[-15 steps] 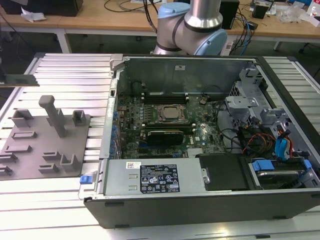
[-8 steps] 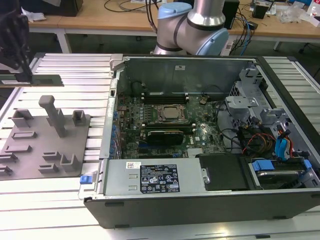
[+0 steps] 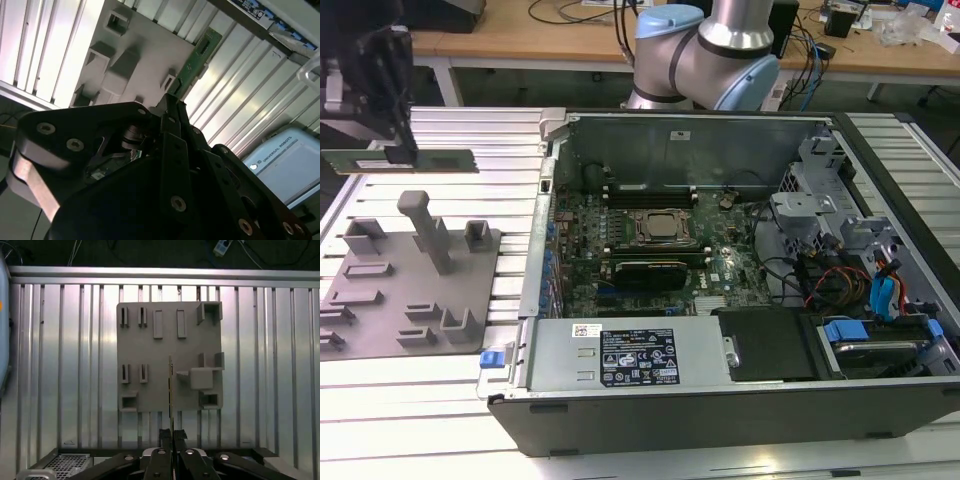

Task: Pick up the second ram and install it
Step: 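Pick up the second ram and move it above second insertion slot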

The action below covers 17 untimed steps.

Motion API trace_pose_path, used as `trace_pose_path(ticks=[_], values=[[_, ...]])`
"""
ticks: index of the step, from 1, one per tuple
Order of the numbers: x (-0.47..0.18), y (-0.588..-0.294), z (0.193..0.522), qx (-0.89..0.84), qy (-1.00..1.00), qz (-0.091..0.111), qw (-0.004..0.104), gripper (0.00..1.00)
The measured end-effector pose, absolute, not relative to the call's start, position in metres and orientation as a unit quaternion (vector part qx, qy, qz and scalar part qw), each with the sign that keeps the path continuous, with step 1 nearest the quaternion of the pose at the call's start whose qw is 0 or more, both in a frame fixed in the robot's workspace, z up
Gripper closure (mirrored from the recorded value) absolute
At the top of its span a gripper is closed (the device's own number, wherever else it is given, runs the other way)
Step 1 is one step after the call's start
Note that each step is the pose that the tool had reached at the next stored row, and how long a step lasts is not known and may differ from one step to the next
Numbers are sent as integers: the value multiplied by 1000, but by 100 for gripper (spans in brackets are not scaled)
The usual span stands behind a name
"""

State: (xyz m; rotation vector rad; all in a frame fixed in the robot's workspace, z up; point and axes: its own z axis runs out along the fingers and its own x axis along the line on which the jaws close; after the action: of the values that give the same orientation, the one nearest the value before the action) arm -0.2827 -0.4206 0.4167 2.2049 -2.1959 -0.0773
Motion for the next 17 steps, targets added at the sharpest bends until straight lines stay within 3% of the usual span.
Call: trace_pose_path(ticks=[17], values=[[-171,-420,417,708,-705,-29,19,87]])
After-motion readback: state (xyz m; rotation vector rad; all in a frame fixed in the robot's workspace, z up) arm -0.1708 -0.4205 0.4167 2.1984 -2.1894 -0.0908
